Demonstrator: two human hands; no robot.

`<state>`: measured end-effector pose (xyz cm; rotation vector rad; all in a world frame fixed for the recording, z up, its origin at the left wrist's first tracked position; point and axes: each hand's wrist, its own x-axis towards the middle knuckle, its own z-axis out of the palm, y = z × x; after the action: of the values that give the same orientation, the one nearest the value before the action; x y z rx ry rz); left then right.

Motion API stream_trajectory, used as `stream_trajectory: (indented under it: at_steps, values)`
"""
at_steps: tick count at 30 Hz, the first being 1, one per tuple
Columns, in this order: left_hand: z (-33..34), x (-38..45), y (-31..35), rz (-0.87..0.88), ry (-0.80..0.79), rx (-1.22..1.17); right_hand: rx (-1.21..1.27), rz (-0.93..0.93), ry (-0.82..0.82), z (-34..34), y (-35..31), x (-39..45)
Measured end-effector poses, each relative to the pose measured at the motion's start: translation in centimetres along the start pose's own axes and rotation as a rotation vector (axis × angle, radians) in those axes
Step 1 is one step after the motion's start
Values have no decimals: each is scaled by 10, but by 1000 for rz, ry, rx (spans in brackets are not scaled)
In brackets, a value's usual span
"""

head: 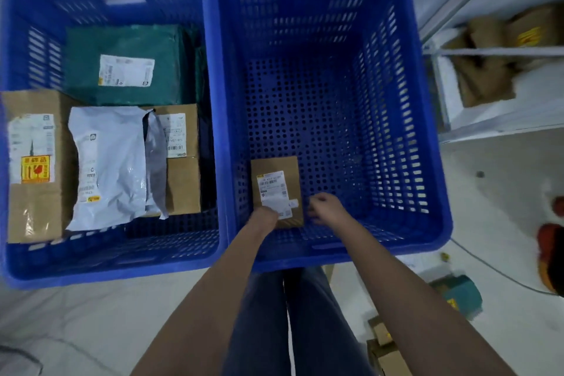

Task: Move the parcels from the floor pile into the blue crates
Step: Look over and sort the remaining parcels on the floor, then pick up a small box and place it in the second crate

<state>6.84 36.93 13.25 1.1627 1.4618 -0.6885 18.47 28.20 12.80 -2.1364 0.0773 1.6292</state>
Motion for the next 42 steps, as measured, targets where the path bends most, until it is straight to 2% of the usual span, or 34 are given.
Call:
stream_trajectory:
  at_steps: [4,6,10,13,17,19,23,27,30,32,36,42]
  values:
    - [-9,-28,12,34,15,-124,270,-133,162,-40,4,-55]
    - [-12,-45,21,-4,-8,-262,385,-215,255,-59,16,-80]
    - [-11,-56,36,-5,-50,-175,675,-293,509,-81,53,-121]
    - [-8,-68,41,71,-120,-106,880,-236,650,-82,91,-147]
    - [-7,-71,34,184,-195,-8,1132,-15,763,-56,156,-177]
    - [-3,-76,33,243,-199,27,1260,89,771,-29,193,-189]
    - [9,-98,30,423,-189,141,1407,319,683,44,259,-215]
    - [44,-130,27,663,-300,291,1533,445,673,116,308,-244]
    - [82,-151,15,783,-341,510,1610,550,643,161,340,-265]
    - [110,-158,2,779,-378,648,1662,588,605,187,356,-273]
    - [173,-154,-39,665,-396,964,1755,612,556,221,386,-277]
    - [256,-146,-133,455,-353,1346,1828,569,500,234,446,-280]
